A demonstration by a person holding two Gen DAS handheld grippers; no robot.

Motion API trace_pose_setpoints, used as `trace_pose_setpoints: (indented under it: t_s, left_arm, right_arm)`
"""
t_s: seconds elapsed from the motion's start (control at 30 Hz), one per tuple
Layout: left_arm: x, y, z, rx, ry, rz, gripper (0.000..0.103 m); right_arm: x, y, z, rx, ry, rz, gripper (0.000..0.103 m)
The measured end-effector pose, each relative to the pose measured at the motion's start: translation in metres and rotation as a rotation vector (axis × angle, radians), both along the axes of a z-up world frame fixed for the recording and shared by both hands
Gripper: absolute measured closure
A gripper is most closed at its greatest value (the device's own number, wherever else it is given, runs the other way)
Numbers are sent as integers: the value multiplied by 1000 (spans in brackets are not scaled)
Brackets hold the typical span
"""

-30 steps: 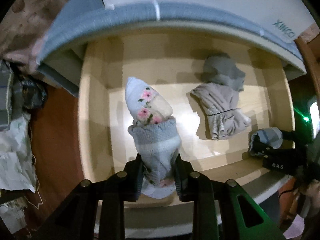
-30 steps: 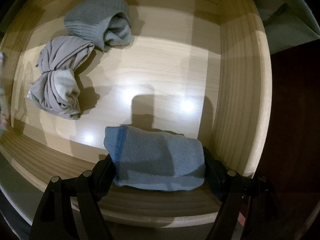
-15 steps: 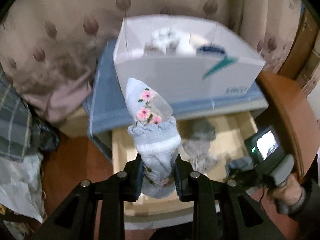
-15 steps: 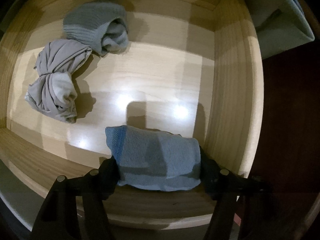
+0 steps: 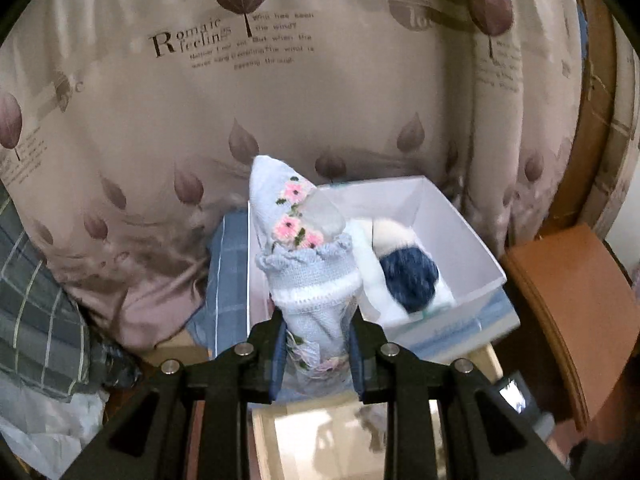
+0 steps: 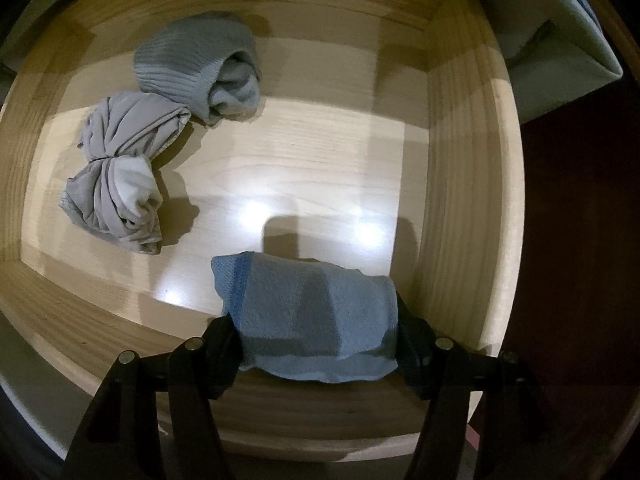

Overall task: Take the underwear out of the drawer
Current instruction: 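Lower the floral sock into the box and open the left gripper, then withdraw the empty left gripper from the box back over the drawer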

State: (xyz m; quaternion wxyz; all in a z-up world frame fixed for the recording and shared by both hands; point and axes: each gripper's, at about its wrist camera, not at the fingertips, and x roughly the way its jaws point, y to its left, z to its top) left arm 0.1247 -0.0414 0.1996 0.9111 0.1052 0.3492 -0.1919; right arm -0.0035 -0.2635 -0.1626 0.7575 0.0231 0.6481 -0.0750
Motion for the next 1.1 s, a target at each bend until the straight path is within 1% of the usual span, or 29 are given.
trace_pose_setpoints:
  t_s: [0.07,0.2,0.43,0.6,0.63,0.73,0.87,0.97,1.1]
  left_arm:
    - [13,-5,-4,1,4,8,77]
    - [36,-17,-19,49,13,17,77]
    - [70,-29,-55,79,102,30,77]
    - [81,-29,-71,86,122,64,73]
    - [82,-29,-73,88,123,72,68]
    - [85,-30,-78,88,152,59,65]
    - [85,-32,-81,114,164,64,63]
    - [82,-28,-78,95,178,67,62]
    - [63,-16,-65,67,155,68,62]
  right_arm:
    - [1,-2,1,1,-1,1,42]
    - [1,-2,0,0,-1,3,42]
    - [1,-2,1,9,-9,0,42]
    - [0,-3,1,10,-9,-1,42]
    - [0,-3,0,9,-8,0,42]
    - [0,-3,1,11,-9,-1,42]
    - [0,-2,2,10,-8,-2,42]
    - [1,-2,2,10,-9,-3,42]
    - [1,-1,3,7,-6,0,42]
